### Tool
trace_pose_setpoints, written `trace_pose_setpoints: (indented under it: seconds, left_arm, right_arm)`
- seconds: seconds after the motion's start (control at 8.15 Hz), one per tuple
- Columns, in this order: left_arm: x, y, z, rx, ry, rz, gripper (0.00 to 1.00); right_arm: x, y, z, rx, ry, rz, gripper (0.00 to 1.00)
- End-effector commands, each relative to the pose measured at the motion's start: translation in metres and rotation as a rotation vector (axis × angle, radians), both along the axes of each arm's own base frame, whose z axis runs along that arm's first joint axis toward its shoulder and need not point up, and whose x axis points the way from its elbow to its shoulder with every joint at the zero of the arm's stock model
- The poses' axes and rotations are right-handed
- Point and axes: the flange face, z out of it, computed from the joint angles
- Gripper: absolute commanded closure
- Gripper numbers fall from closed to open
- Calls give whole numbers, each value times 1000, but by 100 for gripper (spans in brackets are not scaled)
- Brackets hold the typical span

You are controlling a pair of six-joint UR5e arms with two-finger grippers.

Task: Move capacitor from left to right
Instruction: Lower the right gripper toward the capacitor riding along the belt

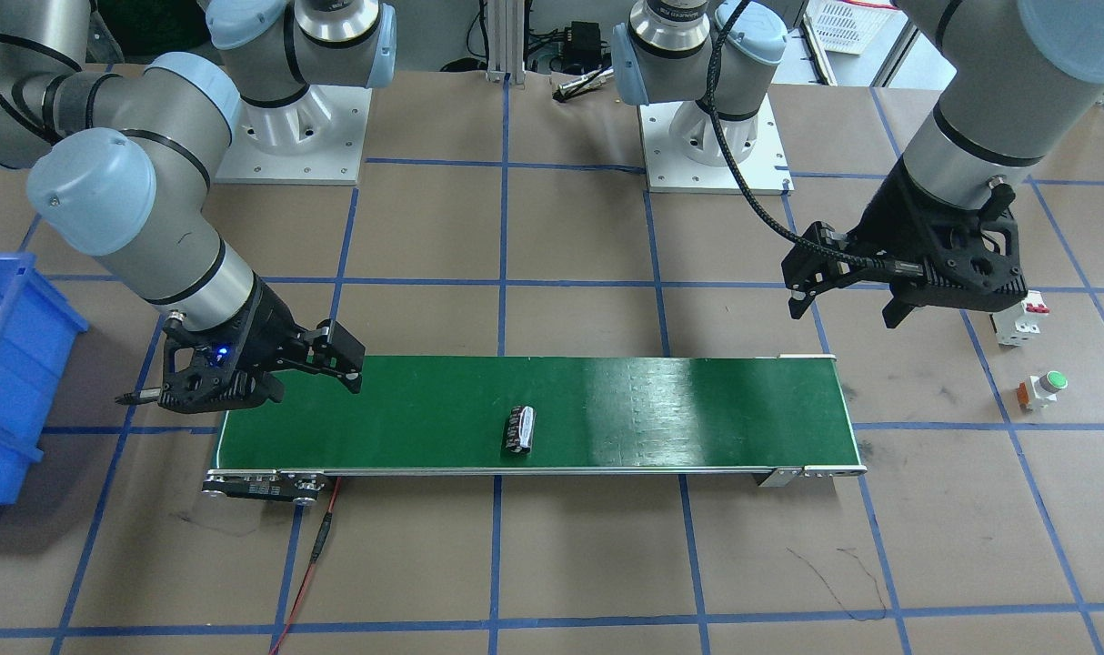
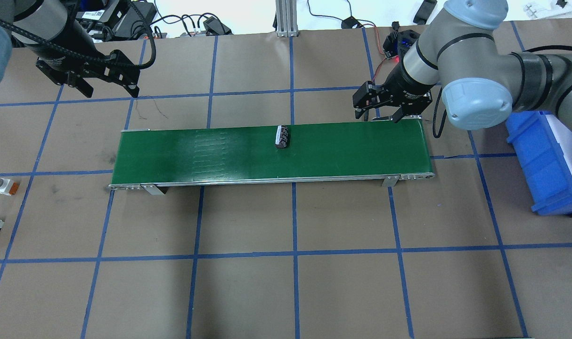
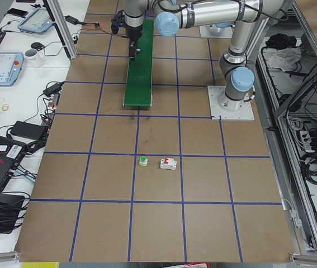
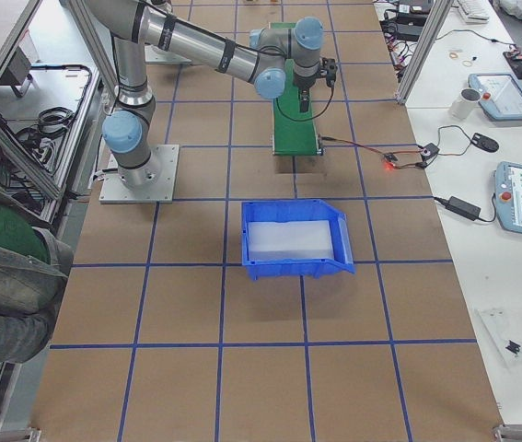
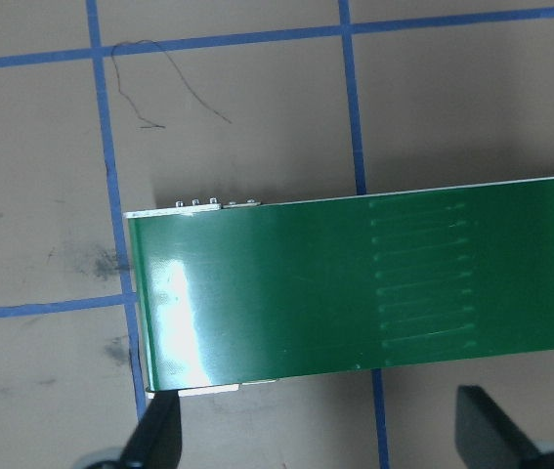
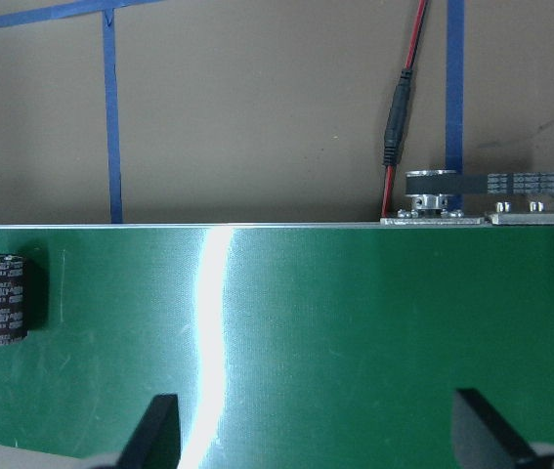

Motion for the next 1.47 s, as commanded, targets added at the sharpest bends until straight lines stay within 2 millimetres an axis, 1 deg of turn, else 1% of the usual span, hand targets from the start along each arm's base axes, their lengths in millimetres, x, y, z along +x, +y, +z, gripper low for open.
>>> trace_pose_setpoints:
  seconds: [0.0, 0.37, 0.61, 0.74, 1.35]
  left_arm:
    - [5, 4, 1, 21, -42, 7, 0]
    - [5, 5, 1, 22, -41, 12, 0]
    - [5, 4, 0, 22, -43, 12, 0]
    - [5, 4, 0, 22, -43, 12, 0]
    - [5, 4, 0, 22, -43, 12, 0]
  right_arm:
    - [0, 0, -9, 26, -87, -17, 2]
    - [-22, -2, -22, 46, -83, -31, 1]
    - [-49, -1, -32, 92, -84, -62, 1]
    - [-55, -2, -34, 102, -84, -73, 1]
    - [-55, -8, -46, 105, -106, -88, 2]
